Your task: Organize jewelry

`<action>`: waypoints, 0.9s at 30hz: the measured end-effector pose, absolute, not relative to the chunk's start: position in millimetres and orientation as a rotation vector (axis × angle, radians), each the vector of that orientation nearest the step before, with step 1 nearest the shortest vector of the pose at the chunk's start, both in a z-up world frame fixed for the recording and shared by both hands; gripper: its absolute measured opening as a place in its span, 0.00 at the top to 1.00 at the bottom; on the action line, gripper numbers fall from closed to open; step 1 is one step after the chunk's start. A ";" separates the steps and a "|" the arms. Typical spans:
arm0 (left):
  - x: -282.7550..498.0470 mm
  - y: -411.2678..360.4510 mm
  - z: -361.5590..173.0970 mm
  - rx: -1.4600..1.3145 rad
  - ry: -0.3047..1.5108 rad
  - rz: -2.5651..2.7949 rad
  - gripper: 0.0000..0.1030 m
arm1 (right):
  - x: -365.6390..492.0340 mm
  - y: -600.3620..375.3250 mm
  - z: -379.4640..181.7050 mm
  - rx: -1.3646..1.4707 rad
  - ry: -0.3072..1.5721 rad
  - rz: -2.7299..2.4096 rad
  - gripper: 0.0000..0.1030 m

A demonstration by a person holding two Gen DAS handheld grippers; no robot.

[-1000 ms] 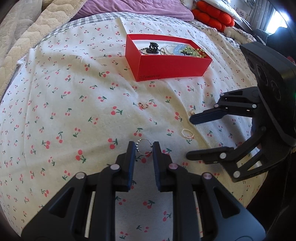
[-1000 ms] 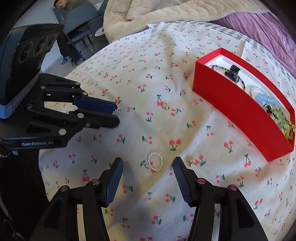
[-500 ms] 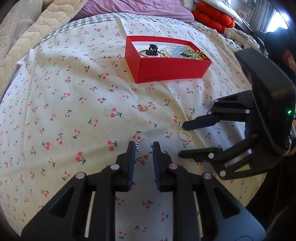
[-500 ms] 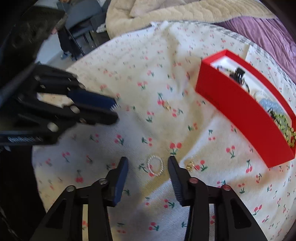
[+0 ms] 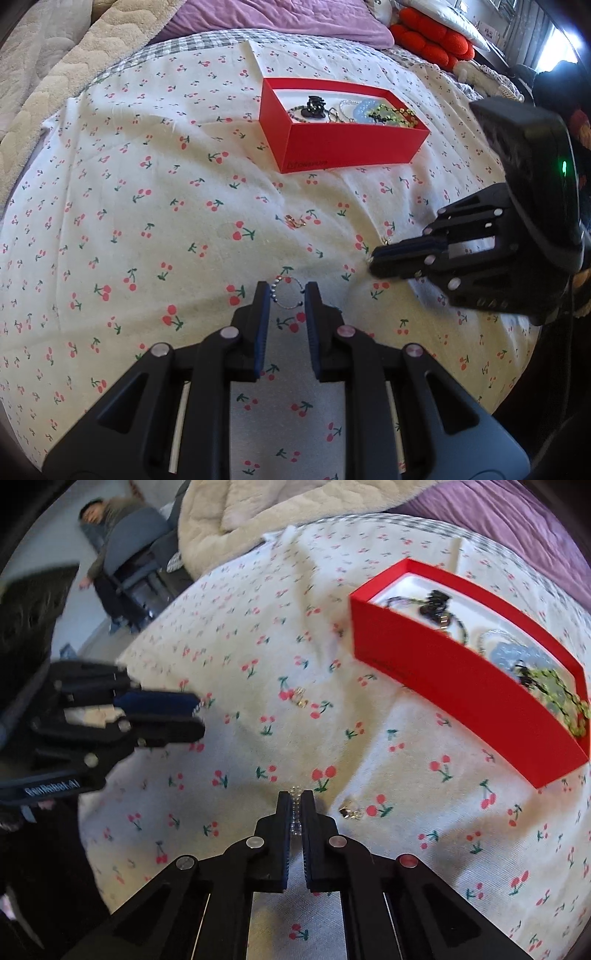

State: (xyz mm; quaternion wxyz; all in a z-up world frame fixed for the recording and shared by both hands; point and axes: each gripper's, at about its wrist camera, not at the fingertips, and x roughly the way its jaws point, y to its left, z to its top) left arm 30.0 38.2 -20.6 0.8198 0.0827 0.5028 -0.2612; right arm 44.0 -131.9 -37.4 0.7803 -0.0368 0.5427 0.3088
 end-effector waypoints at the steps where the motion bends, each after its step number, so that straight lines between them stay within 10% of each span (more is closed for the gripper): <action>1: 30.5 37.9 -20.2 0.176 1.070 -0.555 0.80 | 46.3 -137.2 -34.5 -0.051 1.172 0.664 0.95; 27: 73.9 -16.5 15.4 0.122 0.977 -0.569 0.80 | 77.1 -209.3 27.7 0.191 1.045 0.497 0.95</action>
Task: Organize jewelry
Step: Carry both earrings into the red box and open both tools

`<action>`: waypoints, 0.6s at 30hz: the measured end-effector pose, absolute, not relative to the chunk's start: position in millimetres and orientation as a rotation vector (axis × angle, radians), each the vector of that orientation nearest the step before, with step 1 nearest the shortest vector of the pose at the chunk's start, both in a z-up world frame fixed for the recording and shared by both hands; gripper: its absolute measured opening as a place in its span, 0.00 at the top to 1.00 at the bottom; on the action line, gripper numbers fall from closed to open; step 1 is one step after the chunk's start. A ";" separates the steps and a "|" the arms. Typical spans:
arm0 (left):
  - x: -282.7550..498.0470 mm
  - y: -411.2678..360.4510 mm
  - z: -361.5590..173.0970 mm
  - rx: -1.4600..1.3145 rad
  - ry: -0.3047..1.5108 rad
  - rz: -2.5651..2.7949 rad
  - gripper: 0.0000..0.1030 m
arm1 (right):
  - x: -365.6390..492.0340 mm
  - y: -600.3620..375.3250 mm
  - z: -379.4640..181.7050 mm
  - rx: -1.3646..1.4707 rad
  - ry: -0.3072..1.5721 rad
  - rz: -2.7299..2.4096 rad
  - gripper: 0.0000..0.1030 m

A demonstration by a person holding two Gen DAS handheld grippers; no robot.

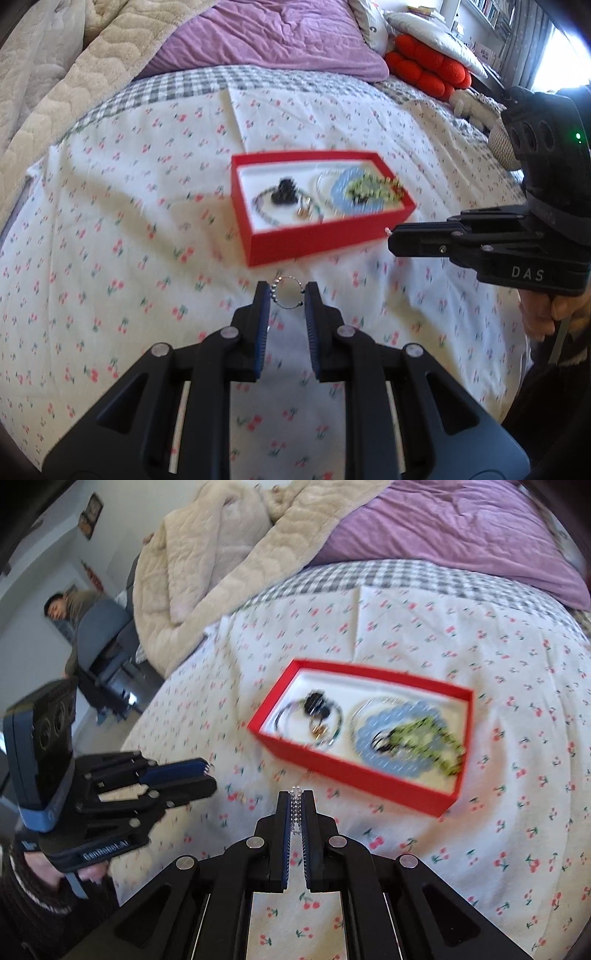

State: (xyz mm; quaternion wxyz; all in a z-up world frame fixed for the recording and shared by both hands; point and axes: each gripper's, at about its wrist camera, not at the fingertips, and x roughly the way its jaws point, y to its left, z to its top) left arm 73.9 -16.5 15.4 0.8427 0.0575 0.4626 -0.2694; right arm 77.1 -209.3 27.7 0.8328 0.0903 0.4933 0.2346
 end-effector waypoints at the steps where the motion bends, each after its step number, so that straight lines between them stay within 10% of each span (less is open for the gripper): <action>1: 75.9 -19.0 15.9 0.117 0.975 -0.569 0.80 | 79.4 -213.2 30.2 0.204 1.037 0.486 0.95; 18: 114.5 -89.5 3.8 0.129 0.900 -0.599 0.80 | 114.3 -251.7 30.4 0.378 0.996 0.385 0.95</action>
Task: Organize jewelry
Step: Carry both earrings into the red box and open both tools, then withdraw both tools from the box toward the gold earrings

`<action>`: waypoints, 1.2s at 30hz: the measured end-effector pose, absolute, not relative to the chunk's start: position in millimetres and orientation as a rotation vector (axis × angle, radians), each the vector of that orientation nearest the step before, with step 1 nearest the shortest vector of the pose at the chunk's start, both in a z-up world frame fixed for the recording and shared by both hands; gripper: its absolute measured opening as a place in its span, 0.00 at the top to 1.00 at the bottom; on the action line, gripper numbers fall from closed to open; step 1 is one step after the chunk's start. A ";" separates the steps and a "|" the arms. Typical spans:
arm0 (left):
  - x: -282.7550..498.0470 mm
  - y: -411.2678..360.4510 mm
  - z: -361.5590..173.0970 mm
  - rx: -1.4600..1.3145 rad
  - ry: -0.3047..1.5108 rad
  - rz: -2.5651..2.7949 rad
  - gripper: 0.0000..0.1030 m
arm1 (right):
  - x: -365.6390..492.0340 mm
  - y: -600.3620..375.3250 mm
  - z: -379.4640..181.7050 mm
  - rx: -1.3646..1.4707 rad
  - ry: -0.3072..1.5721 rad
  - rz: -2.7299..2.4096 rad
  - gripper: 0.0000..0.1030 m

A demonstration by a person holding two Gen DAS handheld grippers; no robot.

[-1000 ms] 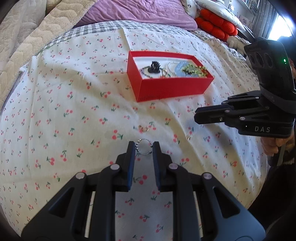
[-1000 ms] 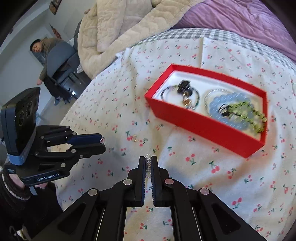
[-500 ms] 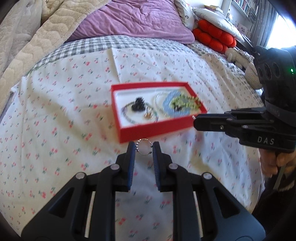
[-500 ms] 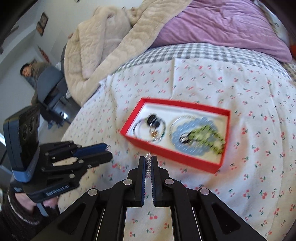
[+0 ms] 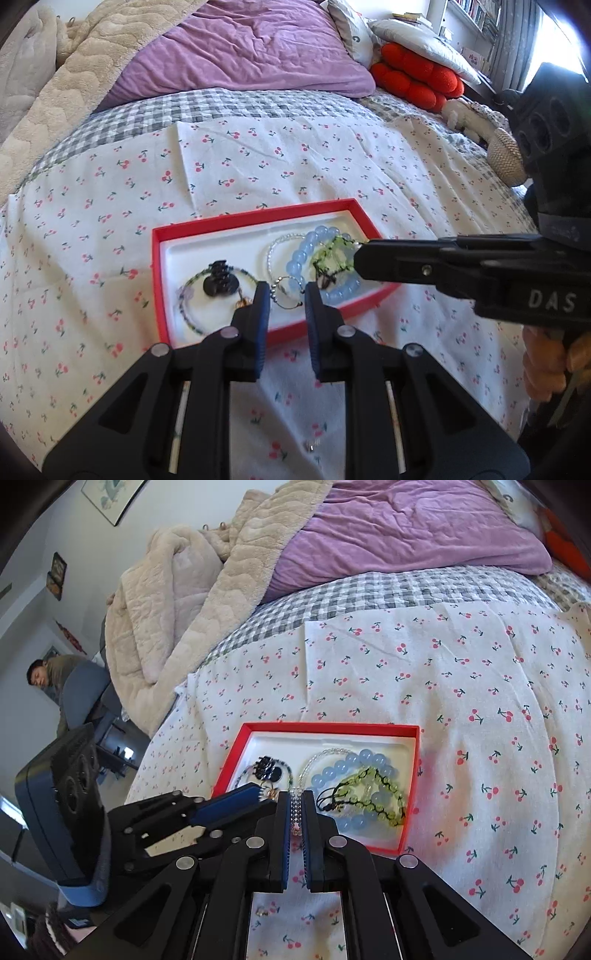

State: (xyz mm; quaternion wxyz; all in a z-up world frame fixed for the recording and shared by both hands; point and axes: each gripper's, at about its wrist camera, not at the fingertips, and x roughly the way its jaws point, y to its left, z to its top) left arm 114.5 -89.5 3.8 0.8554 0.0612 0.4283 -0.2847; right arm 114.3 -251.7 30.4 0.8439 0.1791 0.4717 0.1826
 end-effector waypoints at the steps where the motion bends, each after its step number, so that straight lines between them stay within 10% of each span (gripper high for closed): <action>1: 116.9 -91.0 1.5 0.128 0.903 -0.595 0.80 | 116.7 -253.0 28.1 0.391 0.996 0.383 0.95; 14: 123.3 -101.8 -2.2 0.140 0.891 -0.594 0.77 | 132.0 -263.9 11.4 0.445 1.009 0.352 0.91; 18: 119.5 -100.4 3.4 0.151 0.886 -0.592 0.54 | 132.4 -269.0 13.5 0.477 1.011 0.336 0.72; 21: 113.0 -97.0 12.1 0.161 0.862 -0.583 0.52 | 128.2 -271.6 19.3 0.470 0.991 0.318 0.38; 36: 74.7 -64.8 24.4 0.161 0.905 -0.516 0.17 | 94.0 -264.0 41.6 0.325 0.991 0.292 0.29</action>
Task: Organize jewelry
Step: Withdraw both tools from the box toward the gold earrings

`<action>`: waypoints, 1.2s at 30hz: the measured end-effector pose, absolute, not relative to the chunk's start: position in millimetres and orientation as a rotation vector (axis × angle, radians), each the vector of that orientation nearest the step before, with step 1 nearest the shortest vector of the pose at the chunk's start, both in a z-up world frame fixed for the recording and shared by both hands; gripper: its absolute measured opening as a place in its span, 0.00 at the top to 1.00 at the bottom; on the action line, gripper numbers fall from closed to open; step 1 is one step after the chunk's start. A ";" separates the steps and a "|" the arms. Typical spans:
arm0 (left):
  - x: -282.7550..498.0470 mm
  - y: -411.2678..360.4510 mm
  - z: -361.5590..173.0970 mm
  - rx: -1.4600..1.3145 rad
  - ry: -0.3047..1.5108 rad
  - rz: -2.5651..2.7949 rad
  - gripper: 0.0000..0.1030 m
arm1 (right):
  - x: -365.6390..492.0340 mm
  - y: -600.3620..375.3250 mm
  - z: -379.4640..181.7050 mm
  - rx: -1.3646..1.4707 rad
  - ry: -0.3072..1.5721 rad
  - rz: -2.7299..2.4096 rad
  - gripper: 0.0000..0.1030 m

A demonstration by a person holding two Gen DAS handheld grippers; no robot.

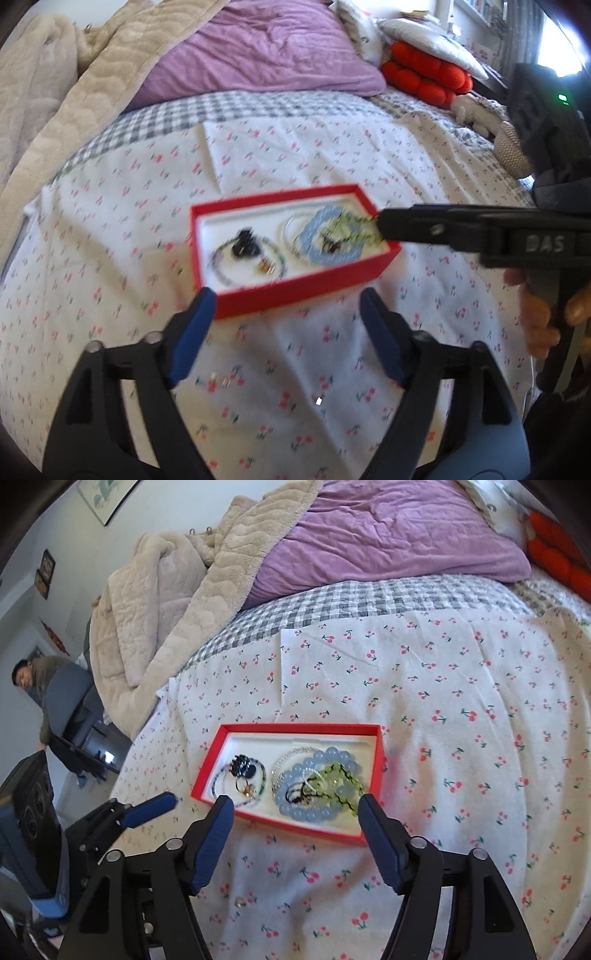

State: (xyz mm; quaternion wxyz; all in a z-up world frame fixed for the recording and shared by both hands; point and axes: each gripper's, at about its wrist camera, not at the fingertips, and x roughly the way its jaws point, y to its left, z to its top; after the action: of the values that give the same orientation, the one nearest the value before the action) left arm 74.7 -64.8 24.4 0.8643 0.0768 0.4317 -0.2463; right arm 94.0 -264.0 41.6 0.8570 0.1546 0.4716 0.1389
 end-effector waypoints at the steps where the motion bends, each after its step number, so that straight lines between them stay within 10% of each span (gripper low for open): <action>1: 73.1 -61.4 23.4 0.157 0.917 -0.507 0.16 | 90.5 -263.8 42.9 0.312 0.990 0.286 0.26; 11: 55.1 -23.9 18.8 0.156 0.956 -0.419 0.01 | 55.1 -251.3 44.2 0.127 0.986 0.240 0.13; 36: 25.4 50.8 -38.6 0.215 1.038 -0.348 0.01 | -4.3 -215.3 -21.6 -0.141 1.126 0.319 0.10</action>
State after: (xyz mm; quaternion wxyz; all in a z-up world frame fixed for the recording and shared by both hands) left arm 25.4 50.8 -38.6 0.8483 0.1021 0.4927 -0.1651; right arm -4.3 -215.3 -21.6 0.8314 -0.0667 0.5308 0.1502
